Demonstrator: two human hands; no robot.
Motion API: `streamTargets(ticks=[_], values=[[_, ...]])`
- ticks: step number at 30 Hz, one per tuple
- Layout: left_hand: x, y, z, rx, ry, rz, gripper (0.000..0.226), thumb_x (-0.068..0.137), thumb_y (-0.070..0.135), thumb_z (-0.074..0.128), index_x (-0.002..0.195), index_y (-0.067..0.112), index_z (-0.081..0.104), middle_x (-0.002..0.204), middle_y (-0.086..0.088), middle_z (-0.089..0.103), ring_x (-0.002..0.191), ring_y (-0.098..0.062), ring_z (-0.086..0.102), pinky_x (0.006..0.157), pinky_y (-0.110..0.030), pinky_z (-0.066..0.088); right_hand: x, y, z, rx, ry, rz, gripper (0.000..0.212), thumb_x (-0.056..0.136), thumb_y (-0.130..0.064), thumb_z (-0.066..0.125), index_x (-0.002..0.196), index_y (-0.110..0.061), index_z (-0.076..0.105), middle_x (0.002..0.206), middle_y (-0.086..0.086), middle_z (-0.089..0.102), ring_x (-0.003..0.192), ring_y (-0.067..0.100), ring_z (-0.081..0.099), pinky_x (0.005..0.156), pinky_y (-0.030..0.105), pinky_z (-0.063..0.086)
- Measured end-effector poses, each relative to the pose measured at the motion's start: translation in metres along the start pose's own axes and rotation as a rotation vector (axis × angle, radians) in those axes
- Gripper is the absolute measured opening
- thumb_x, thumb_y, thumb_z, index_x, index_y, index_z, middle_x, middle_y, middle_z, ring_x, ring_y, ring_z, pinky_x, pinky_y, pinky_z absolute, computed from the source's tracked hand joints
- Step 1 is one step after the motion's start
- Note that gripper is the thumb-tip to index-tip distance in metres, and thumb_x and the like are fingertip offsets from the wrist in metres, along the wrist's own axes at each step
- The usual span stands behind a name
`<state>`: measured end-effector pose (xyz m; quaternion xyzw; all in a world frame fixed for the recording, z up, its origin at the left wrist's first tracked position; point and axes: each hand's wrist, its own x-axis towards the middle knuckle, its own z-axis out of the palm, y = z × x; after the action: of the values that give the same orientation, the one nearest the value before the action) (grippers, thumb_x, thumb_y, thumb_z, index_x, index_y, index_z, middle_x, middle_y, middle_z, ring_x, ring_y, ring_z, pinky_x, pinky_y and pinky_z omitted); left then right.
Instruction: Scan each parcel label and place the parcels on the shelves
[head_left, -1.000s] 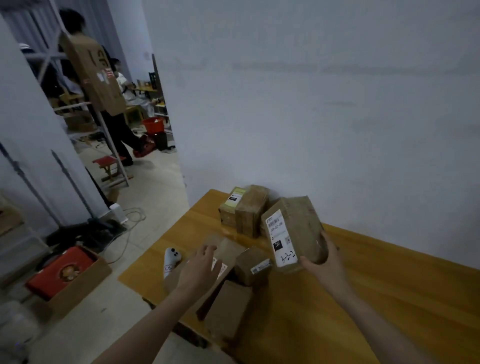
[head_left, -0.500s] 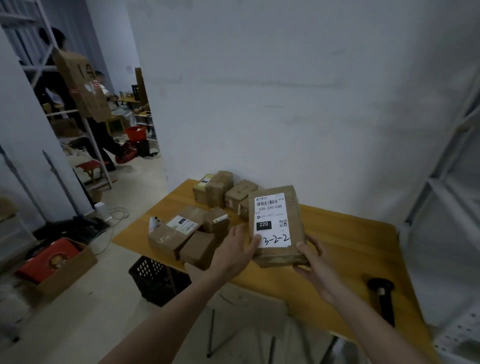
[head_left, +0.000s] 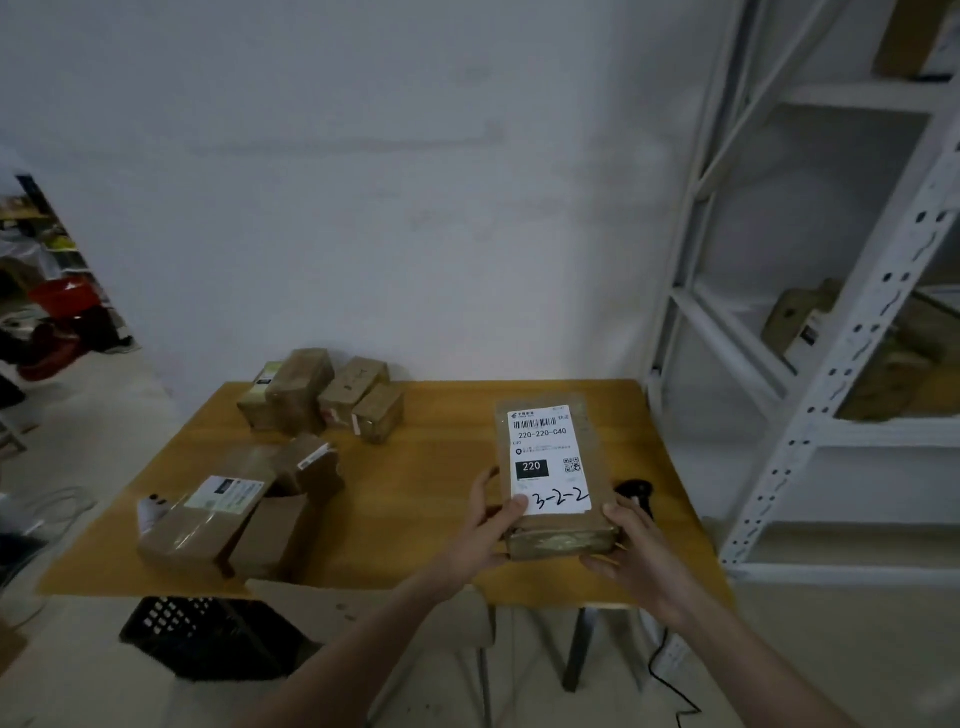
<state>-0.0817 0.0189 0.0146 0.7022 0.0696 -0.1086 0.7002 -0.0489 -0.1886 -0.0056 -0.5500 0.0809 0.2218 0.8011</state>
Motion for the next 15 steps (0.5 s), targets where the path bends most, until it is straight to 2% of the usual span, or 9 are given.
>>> streamTargets(ticks=[2,4,7,9,13,15], values=[[0.012,-0.005,0.003,0.022,-0.043,-0.006,0.054,0.096,0.032,0.054,0.136,0.043,0.02,0.108,0.014,0.065,0.087,0.0,0.069,0.064,-0.021,0.056,0.004,0.004,-0.012,-0.007,0.028,0.001,0.083,0.062,-0.035,0.086,0.135,-0.024,0.048,0.126,0.011,0.061,0.115,0.032,0.059,0.092,0.047,0.052],[0.021,-0.01,0.006,0.034,-0.086,-0.016,0.054,0.096,0.03,0.056,0.134,0.042,0.02,0.11,0.01,0.065,0.087,0.0,0.069,0.065,-0.023,0.056,0.008,0.01,-0.023,0.012,0.008,0.005,0.091,0.056,-0.044,0.086,0.136,-0.027,0.048,0.129,0.009,0.061,0.119,0.031,0.057,0.101,0.049,0.047],[0.029,-0.017,0.006,0.049,-0.079,-0.043,0.057,0.095,0.027,0.059,0.137,0.038,0.022,0.111,0.005,0.067,0.086,-0.002,0.07,0.065,-0.023,0.056,0.009,0.022,-0.04,0.036,-0.027,0.039,0.061,0.081,-0.051,0.067,0.134,-0.026,0.051,0.129,0.006,0.062,0.122,0.028,0.054,0.107,0.048,0.04],[0.034,-0.018,0.005,0.069,-0.071,-0.046,0.058,0.095,0.025,0.059,0.138,0.037,0.022,0.108,0.005,0.067,0.086,-0.004,0.07,0.065,-0.022,0.055,0.016,0.028,-0.055,0.06,0.068,0.086,0.053,0.086,-0.054,0.053,0.129,-0.024,0.052,0.127,0.007,0.06,0.122,0.028,0.053,0.105,0.047,0.04],[0.044,-0.021,0.0,0.078,-0.024,-0.059,0.06,0.094,0.019,0.06,0.137,0.036,0.021,0.108,0.003,0.062,0.087,-0.009,0.066,0.061,-0.017,0.053,0.043,0.038,-0.088,-0.151,0.306,0.133,0.048,0.094,-0.041,0.054,0.133,-0.016,0.047,0.122,0.01,0.055,0.114,0.028,0.052,0.098,0.044,0.043],[0.05,-0.025,-0.004,0.071,0.014,-0.057,0.064,0.093,0.019,0.06,0.14,0.035,0.02,0.112,0.001,0.06,0.092,-0.013,0.065,0.063,-0.018,0.054,0.063,0.038,-0.1,-0.31,0.364,0.157,0.046,0.095,-0.036,0.055,0.13,-0.006,0.049,0.117,0.021,0.056,0.111,0.036,0.054,0.1,0.05,0.043]])
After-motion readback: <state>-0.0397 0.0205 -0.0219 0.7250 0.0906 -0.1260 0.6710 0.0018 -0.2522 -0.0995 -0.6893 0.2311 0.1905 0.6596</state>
